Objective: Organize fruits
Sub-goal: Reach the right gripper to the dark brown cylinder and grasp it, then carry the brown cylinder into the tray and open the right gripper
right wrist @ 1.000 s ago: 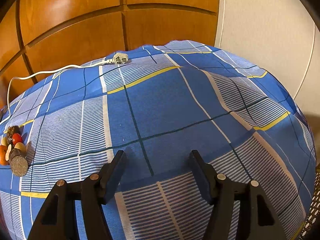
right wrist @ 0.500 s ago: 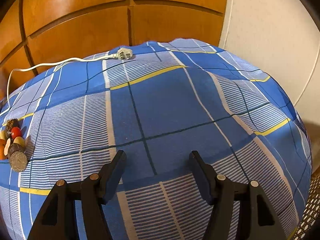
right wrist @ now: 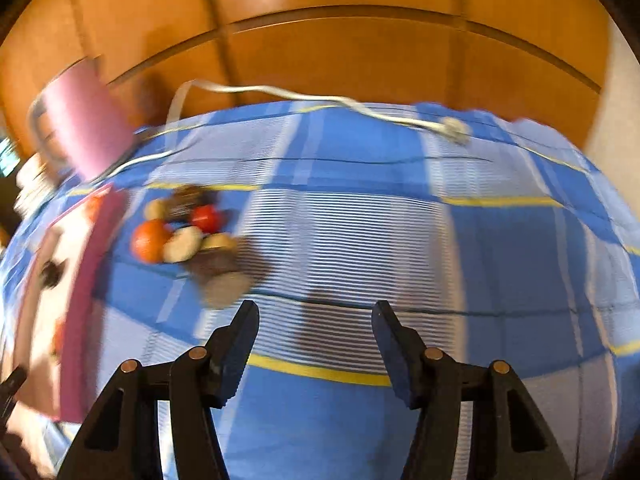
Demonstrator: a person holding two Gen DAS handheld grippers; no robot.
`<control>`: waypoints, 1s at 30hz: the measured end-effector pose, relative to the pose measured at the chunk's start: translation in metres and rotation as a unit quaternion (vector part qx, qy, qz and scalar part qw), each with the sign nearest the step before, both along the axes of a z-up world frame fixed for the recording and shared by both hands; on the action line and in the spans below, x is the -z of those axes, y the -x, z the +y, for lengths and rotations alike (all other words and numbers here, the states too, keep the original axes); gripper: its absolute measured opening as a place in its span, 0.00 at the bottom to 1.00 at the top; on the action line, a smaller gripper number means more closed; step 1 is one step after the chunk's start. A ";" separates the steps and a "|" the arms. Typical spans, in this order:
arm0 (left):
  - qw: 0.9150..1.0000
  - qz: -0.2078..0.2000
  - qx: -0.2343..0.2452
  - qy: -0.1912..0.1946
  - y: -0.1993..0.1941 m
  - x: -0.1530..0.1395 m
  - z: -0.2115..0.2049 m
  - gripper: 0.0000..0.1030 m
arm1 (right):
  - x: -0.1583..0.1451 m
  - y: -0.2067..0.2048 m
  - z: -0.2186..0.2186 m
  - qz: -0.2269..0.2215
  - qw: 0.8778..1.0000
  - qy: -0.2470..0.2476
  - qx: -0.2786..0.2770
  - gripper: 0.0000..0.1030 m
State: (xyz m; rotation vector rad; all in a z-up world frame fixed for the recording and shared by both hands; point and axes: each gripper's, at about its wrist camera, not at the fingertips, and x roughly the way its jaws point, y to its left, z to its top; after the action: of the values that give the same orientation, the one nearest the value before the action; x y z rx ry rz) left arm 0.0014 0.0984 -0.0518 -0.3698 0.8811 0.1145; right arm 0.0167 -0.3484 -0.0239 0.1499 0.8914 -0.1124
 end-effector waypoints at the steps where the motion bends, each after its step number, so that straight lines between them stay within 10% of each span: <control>1: 1.000 0.001 0.000 0.000 0.000 0.000 0.000 0.84 | -0.001 -0.005 0.008 0.001 1.000 0.004 -0.017 0.58; 11: 1.000 0.010 -0.002 0.006 -0.002 0.004 0.002 0.84 | 0.018 -0.055 0.060 0.057 0.982 0.104 -0.144 0.58; 13: 1.000 0.008 -0.002 0.006 -0.002 0.003 0.002 0.84 | 0.026 -0.061 0.064 0.070 0.977 0.131 -0.150 0.38; 17: 1.000 0.007 0.000 0.006 -0.002 0.003 0.002 0.84 | 0.026 -0.058 0.065 0.063 0.976 0.140 -0.154 0.37; 30: 1.000 0.008 0.007 0.005 0.001 0.003 -0.002 0.84 | -0.007 -0.014 0.096 0.021 0.979 0.052 -0.193 0.37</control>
State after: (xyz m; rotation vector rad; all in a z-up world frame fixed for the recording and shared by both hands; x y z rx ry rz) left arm 0.0005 0.0960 -0.0546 -0.3733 0.9006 0.1005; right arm 0.0306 -0.2524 -0.0166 -0.1260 0.9391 0.2007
